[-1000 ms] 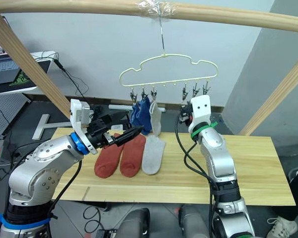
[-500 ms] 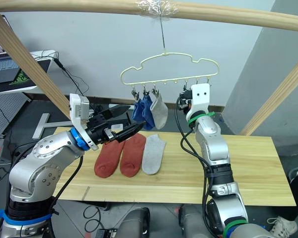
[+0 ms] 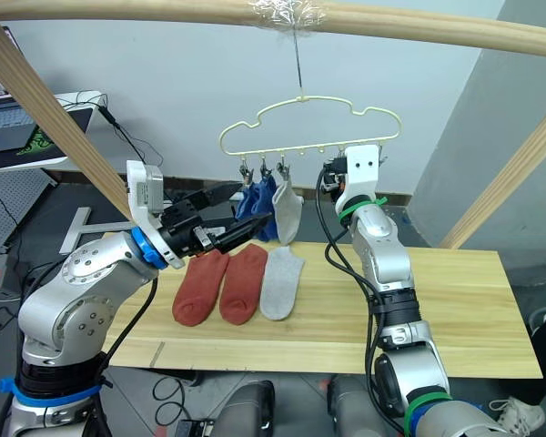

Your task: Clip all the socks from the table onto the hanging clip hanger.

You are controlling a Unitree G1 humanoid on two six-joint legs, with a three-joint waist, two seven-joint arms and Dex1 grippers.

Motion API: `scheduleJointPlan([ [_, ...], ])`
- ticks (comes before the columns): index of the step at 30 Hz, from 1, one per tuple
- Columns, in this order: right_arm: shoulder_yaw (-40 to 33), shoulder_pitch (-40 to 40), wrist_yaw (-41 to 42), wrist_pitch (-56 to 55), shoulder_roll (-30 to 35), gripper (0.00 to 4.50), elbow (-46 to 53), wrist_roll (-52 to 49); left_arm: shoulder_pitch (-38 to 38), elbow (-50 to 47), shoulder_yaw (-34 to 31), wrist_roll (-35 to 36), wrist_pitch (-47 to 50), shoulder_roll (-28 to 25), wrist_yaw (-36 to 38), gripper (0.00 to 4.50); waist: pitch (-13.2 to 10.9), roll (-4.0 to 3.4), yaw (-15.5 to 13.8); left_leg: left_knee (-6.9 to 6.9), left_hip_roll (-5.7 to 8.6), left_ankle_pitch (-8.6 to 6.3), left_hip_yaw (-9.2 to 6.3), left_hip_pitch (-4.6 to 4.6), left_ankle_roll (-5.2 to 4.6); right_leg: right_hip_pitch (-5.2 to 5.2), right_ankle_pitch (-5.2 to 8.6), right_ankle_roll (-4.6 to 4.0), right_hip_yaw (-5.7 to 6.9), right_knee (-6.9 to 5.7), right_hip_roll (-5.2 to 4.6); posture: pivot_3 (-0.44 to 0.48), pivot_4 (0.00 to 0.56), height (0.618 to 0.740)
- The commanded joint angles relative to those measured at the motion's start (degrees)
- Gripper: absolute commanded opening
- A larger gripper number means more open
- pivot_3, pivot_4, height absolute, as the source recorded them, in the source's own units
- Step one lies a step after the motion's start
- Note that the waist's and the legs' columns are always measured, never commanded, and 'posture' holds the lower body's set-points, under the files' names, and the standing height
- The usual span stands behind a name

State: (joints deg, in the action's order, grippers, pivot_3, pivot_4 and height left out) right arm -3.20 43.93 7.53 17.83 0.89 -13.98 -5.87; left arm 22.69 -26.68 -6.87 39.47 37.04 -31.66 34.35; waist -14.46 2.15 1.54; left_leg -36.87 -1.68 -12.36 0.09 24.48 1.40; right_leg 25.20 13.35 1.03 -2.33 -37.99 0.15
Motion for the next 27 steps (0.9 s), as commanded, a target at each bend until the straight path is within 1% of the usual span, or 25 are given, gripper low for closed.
scheduleJointPlan([
  [1,-0.4,2.3,0.2,-1.8,0.0,1.67,0.7,-1.0,1.1,-2.1,-0.1,0.8,-0.5,0.1,0.1,4.50,0.0,0.00,0.0,0.00,0.00,0.00,0.00,0.00,0.00,0.00,0.00,0.00,0.00,-0.01,0.00,0.070,0.211,0.740],
  [8,-1.1,3.6,-0.2,-3.1,0.2,1.67,-1.2,-1.2,2.4,-1.5,0.2,0.4,-0.9,0.6,0.3,4.50,0.0,0.00,0.0,-0.01,0.00,0.00,0.01,0.00,0.00,0.00,-0.03,-0.04,0.00,-0.01,0.00,0.066,0.213,0.740],
  [11,-1.1,4.0,-0.2,-3.4,0.2,1.67,-1.6,-1.3,2.9,-1.4,0.4,0.3,-0.9,0.8,0.2,4.50,0.0,0.00,0.0,-0.01,0.00,0.00,0.01,0.00,0.00,0.00,-0.13,-0.22,0.01,-0.01,0.01,0.066,0.214,0.740],
  [23,-1.4,4.2,-0.4,-3.3,0.5,1.67,-2.6,-1.7,3.6,-0.7,0.3,0.1,-0.9,1.2,-0.1,4.50,0.0,0.00,0.0,-0.03,0.00,0.00,0.01,0.00,0.00,0.00,-0.15,-0.24,0.02,-0.02,0.02,0.066,0.217,0.740],
  [25,-1.5,4.2,-0.4,-3.3,0.6,1.29,-2.8,-1.8,3.5,-0.9,0.3,0.2,-0.8,1.2,-0.2,4.50,0.0,0.00,0.0,-0.03,0.00,0.00,0.01,0.00,0.00,0.00,-0.15,-0.24,0.03,-0.02,0.02,0.066,0.217,0.740],
  [27,-1.6,4.2,-0.2,-3.5,0.7,0.76,-2.8,-1.9,3.4,-1.2,0.3,0.3,-0.7,1.3,-0.3,4.50,0.0,0.00,0.0,-0.03,0.00,0.00,0.01,0.00,0.00,0.00,-0.15,-0.25,0.03,-0.03,0.03,0.066,0.217,0.740],
])
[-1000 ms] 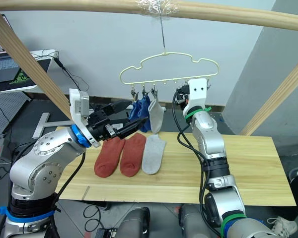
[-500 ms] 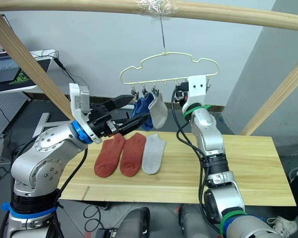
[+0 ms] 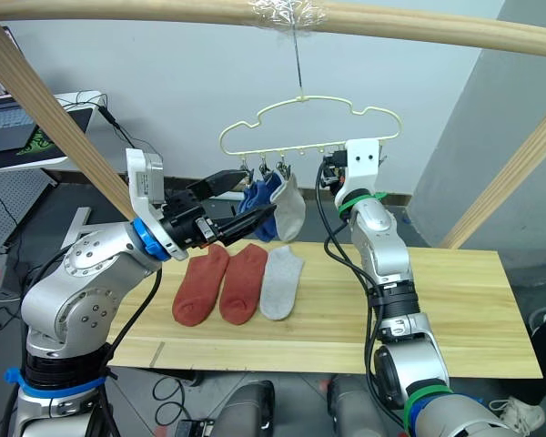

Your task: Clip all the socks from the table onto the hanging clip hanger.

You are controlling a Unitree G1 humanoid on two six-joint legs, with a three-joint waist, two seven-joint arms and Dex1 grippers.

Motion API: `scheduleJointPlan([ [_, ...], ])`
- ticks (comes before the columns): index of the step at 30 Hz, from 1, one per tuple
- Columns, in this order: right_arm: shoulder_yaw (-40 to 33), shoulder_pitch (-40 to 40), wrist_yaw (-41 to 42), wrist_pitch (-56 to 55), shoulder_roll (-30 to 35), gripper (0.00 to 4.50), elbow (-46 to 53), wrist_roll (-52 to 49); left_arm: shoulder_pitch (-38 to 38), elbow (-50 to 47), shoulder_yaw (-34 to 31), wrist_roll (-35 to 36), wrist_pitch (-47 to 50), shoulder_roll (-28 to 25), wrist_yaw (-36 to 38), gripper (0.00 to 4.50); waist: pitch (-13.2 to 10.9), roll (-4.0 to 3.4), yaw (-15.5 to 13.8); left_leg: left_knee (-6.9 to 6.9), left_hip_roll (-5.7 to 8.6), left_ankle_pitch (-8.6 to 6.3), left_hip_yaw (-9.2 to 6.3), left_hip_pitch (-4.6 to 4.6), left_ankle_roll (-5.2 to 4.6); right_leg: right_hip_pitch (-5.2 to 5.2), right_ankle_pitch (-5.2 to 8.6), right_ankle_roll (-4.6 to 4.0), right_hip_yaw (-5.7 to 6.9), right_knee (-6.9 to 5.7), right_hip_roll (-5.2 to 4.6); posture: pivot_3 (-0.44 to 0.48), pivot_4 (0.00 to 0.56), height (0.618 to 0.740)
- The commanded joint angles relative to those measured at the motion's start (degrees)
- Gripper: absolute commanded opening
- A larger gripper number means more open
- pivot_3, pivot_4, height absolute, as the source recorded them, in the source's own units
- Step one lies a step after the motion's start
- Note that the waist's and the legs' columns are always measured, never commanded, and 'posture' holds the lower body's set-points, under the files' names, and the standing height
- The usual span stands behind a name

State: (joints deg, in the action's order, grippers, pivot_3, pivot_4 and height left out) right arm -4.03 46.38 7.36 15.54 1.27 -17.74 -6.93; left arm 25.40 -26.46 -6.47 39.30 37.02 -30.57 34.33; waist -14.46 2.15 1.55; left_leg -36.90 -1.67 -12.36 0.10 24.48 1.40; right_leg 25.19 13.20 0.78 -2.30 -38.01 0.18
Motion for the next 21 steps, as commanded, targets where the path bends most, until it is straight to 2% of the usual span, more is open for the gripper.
scheduleJointPlan([
  [1,-0.8,1.8,0.0,-1.2,0.4,0.50,0.9,-0.9,0.7,-1.5,-0.1,0.4,-0.6,0.3,-0.3,4.50,0.0,0.00,0.0,0.00,0.00,0.00,0.00,0.00,0.00,0.00,0.00,0.00,0.00,0.00,0.00,0.067,0.220,0.740],
  [4,-1.0,2.0,0.2,-1.3,0.6,0.01,0.8,-1.0,0.4,-1.6,0.3,0.1,-0.5,0.9,-0.9,4.50,0.0,0.00,0.0,-0.01,0.00,0.00,0.00,0.00,0.00,0.00,-0.01,-0.01,0.00,-0.01,0.00,0.067,0.220,0.740],
  [9,-1.1,1.9,0.6,-1.0,1.1,0.01,1.4,-1.5,-1.6,-2.1,1.8,-1.1,-0.2,1.5,-2.2,4.50,0.0,0.00,0.0,-0.02,0.00,0.00,0.00,0.00,0.00,0.00,-0.01,-0.01,-0.02,-0.01,0.00,0.048,0.230,0.740],
  [10,-1.0,1.7,0.9,-0.8,1.4,0.01,1.8,-1.7,-3.7,-0.8,3.3,-3.4,0.0,1.3,-3.2,4.50,0.0,0.00,0.1,-0.02,0.00,0.00,0.00,0.00,0.00,0.00,-0.01,-0.01,-0.03,-0.01,0.00,0.048,0.230,0.740],
  [13,-0.1,1.1,3.0,1.2,2.4,0.01,3.8,-2.1,-10.5,6.6,8.8,-12.9,-3.4,1.5,-6.1,4.50,0.0,-0.05,0.2,0.06,0.00,0.00,0.00,-0.13,-0.01,-0.02,-0.01,-0.01,-0.11,-0.02,0.00,0.023,0.243,0.740],
  [15,0.7,0.0,4.3,3.5,2.9,0.01,5.7,-2.4,-12.3,12.8,11.4,-17.1,-7.4,4.7,-8.3,4.50,0.0,-0.09,0.2,0.03,-0.03,0.00,0.00,-0.10,-0.01,0.02,-0.01,-0.01,-0.11,-0.04,0.00,0.008,0.248,0.740],
  [18,1.2,-1.7,4.6,5.9,3.0,0.01,8.8,-2.4,-11.8,23.4,15.1,-24.2,-14.5,9.3,-11.0,4.50,0.0,-0.09,0.0,-0.05,-0.03,0.00,0.01,-0.02,-0.02,0.04,0.00,0.00,-0.05,-0.05,-0.01,-0.009,0.256,0.740],
  [21,1.6,-3.0,4.3,8.1,2.7,0.01,11.5,-2.5,-8.6,33.3,16.5,-27.7,-20.0,14.0,-11.3,4.50,0.0,-0.09,0.0,-0.10,-0.02,0.01,0.05,0.00,-0.03,0.02,0.00,0.00,-0.02,-0.06,-0.01,-0.030,0.267,0.740],
])
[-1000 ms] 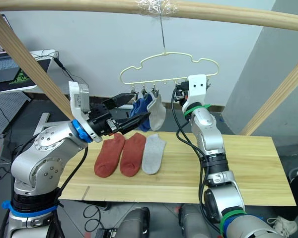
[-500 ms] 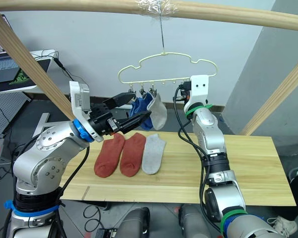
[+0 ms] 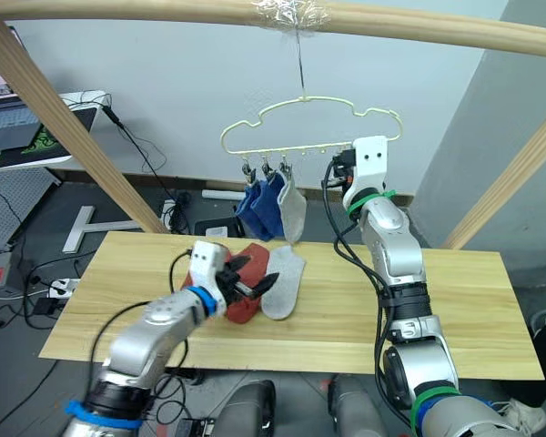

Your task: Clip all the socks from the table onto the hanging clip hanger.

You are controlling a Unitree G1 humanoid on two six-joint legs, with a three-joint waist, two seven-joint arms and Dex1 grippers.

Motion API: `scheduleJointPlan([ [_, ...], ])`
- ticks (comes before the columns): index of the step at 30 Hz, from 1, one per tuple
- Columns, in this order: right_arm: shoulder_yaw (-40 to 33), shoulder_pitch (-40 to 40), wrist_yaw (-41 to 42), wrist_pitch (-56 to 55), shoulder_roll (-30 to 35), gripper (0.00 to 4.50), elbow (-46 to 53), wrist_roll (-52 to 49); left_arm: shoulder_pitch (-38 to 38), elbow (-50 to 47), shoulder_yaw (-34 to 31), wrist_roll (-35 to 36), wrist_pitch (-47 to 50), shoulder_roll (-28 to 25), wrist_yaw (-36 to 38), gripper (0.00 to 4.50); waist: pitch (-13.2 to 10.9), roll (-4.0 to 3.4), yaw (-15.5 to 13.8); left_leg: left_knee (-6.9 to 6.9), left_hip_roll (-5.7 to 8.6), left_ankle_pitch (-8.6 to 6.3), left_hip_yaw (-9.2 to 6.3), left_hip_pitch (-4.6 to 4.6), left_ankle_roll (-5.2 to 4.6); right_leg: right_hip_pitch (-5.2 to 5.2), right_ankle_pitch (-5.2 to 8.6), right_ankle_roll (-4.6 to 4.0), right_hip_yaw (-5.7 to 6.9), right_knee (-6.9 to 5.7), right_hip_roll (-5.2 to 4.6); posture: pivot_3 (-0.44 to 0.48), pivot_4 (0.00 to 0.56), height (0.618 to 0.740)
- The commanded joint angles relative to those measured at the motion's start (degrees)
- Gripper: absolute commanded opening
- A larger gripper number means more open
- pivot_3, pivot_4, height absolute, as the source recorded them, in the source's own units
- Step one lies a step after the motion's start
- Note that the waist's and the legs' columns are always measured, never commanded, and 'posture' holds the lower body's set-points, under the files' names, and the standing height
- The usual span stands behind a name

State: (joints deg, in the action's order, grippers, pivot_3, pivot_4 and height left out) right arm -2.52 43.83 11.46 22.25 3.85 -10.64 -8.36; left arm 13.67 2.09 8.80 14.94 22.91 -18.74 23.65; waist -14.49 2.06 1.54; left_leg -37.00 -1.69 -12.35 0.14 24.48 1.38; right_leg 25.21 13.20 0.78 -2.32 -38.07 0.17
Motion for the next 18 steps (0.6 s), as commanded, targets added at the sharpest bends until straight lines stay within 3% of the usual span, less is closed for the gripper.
scheduleJointPlan([
  [1,0.2,-0.7,0.1,1.9,0.1,0.01,5.0,-1.1,4.0,6.9,1.5,-4.3,-7.2,3.0,-0.4,4.50,0.0,0.00,0.1,0.00,0.02,0.01,0.01,0.01,-0.01,-0.01,0.00,0.01,0.01,-0.01,0.00,-0.030,0.267,0.740],
  [10,0.2,-2.1,-0.6,5.5,0.2,0.01,8.4,-0.9,16.4,35.8,4.3,-14.5,-18.2,9.2,-1.6,4.50,0.0,0.00,0.5,0.03,0.02,0.00,0.11,0.03,-0.02,0.01,0.10,0.26,0.03,0.03,0.23,-0.059,0.285,0.740],
  [15,0.0,-1.9,-0.7,6.3,0.3,0.01,8.8,-0.9,17.5,42.0,5.5,-17.8,-18.6,8.9,0.6,4.50,0.0,0.00,0.8,0.06,0.00,0.00,0.05,0.03,-0.03,0.00,0.11,0.29,0.03,0.02,0.23,-0.069,0.286,0.740],
  [18,-0.4,-1.7,-0.7,6.7,0.4,0.00,8.7,-1.1,16.7,41.7,4.5,-18.1,-18.5,8.4,1.2,3.96,0.0,0.00,1.0,0.03,0.00,0.00,0.06,0.00,-0.03,-0.03,0.12,0.29,0.03,0.01,0.23,-0.070,0.284,0.740],
])
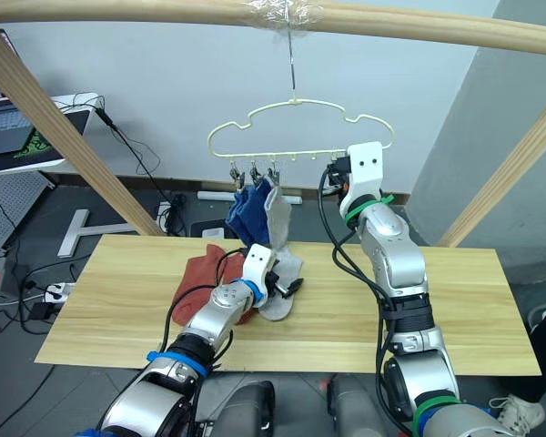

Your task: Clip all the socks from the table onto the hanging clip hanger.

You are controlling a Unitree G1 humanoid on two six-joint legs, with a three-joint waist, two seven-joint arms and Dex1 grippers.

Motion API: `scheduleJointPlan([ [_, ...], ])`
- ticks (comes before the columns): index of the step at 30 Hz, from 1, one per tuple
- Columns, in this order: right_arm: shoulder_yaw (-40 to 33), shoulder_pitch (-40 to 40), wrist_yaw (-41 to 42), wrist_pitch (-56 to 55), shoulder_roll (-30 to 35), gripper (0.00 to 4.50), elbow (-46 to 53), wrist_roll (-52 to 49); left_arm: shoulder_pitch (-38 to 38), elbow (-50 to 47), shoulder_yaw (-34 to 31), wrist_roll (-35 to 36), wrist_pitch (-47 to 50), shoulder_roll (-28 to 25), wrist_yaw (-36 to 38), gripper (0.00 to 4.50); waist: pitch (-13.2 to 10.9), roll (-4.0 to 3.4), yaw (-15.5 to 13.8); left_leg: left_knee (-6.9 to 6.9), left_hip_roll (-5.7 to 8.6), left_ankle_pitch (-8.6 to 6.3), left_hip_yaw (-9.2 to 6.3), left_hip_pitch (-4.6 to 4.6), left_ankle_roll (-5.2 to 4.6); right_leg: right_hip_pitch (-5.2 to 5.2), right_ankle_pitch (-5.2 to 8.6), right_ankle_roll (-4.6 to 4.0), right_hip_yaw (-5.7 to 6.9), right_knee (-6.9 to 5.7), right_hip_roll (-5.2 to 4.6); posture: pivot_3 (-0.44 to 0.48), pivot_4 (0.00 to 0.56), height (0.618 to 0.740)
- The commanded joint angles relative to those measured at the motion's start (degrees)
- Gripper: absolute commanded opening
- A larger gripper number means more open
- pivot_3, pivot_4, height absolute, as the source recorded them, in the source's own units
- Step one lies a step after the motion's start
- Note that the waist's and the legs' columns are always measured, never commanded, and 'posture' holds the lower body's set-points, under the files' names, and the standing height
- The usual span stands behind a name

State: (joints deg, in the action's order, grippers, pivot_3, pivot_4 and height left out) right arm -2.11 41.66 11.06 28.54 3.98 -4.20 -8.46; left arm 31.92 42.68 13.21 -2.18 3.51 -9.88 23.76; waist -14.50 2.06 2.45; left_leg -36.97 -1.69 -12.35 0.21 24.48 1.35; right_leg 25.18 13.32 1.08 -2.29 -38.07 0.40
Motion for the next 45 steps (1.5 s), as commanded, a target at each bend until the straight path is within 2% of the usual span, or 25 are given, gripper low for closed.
scheduleJointPlan([
  [1,-0.9,0.4,-0.3,0.5,0.3,0.00,2.3,-1.1,-1.9,0.7,-0.1,-0.9,1.0,-0.6,1.4,3.66,0.0,0.00,0.1,-0.01,0.00,0.00,0.00,-0.02,0.00,-0.02,0.00,0.01,-0.01,0.00,0.00,-0.070,0.284,0.740],
  [7,-1.1,0.8,0.2,0.6,0.8,0.00,1.9,-1.3,-5.1,-4.0,-0.4,0.1,2.5,-0.2,4.1,2.09,0.0,0.00,0.2,0.01,0.00,0.00,-0.02,-0.04,0.00,-0.03,-0.01,0.02,-0.01,0.01,-0.01,-0.063,0.278,0.740],
  [14,-1.0,-0.2,5.6,5.5,4.5,0.00,4.0,-4.7,-12.1,-18.6,-1.9,4.8,7.1,1.4,8.0,0.02,0.0,0.00,0.2,0.01,0.00,0.00,-0.06,-0.03,0.00,-0.04,-0.01,0.02,-0.05,0.03,-0.03,-0.052,0.267,0.740],
  [16,-1.9,-0.1,5.8,8.6,4.7,0.00,4.9,-6.7,-13.5,-22.7,-2.3,5.8,6.7,1.5,8.5,0.02,0.0,0.00,0.2,0.01,-0.01,0.00,-0.08,-0.03,0.00,-0.04,-0.01,0.02,-0.05,0.04,-0.03,-0.052,0.267,0.740],
  [20,-13.0,3.7,1.5,26.6,3.3,0.00,4.9,-18.1,-16.7,-37.1,-2.5,7.9,-0.3,1.5,10.0,0.02,0.0,0.00,0.0,0.00,-0.12,0.00,-0.15,0.01,0.00,-0.03,-0.02,0.00,-0.12,0.01,-0.18,-0.042,0.253,0.740],
  [23,-19.2,7.4,-1.4,35.6,4.0,0.00,2.3,-22.6,-18.0,-44.0,-2.0,6.5,-6.6,0.5,9.7,0.02,0.0,-0.02,-0.3,0.00,-0.13,0.01,-0.14,0.01,0.00,-0.04,-0.05,-0.08,-0.07,-0.01,-0.29,-0.037,0.249,0.740],
  [26,-22.0,10.1,-2.2,42.1,5.3,0.00,0.1,-25.3,-18.3,-47.3,0.3,3.3,-12.1,-1.2,10.1,0.02,0.0,-0.03,-0.4,0.02,-0.07,0.01,-0.06,-0.01,-0.01,-0.10,-0.15,-0.24,-0.13,0.10,-0.36,-0.034,0.244,0.740],
  [30,-24.5,11.9,-3.6,46.2,5.2,0.00,-1.2,-27.6,-17.2,-46.9,2.0,0.1,-17.0,-2.0,8.8,0.02,0.0,-0.03,-0.5,0.03,0.01,0.01,0.06,0.06,-0.02,-0.08,0.00,0.01,-0.09,0.14,-0.33,-0.032,0.240,0.740],
  [45,-31.1,14.5,-10.2,54.5,3.4,0.00,1.2,-32.1,-10.6,-36.8,1.2,-1.3,-23.3,-0.5,4.6,0.02,0.0,-0.03,-0.6,0.01,0.01,0.02,0.02,0.18,-0.05,-0.04,0.00,0.03,0.00,0.16,-0.15,-0.052,0.235,0.740],
])
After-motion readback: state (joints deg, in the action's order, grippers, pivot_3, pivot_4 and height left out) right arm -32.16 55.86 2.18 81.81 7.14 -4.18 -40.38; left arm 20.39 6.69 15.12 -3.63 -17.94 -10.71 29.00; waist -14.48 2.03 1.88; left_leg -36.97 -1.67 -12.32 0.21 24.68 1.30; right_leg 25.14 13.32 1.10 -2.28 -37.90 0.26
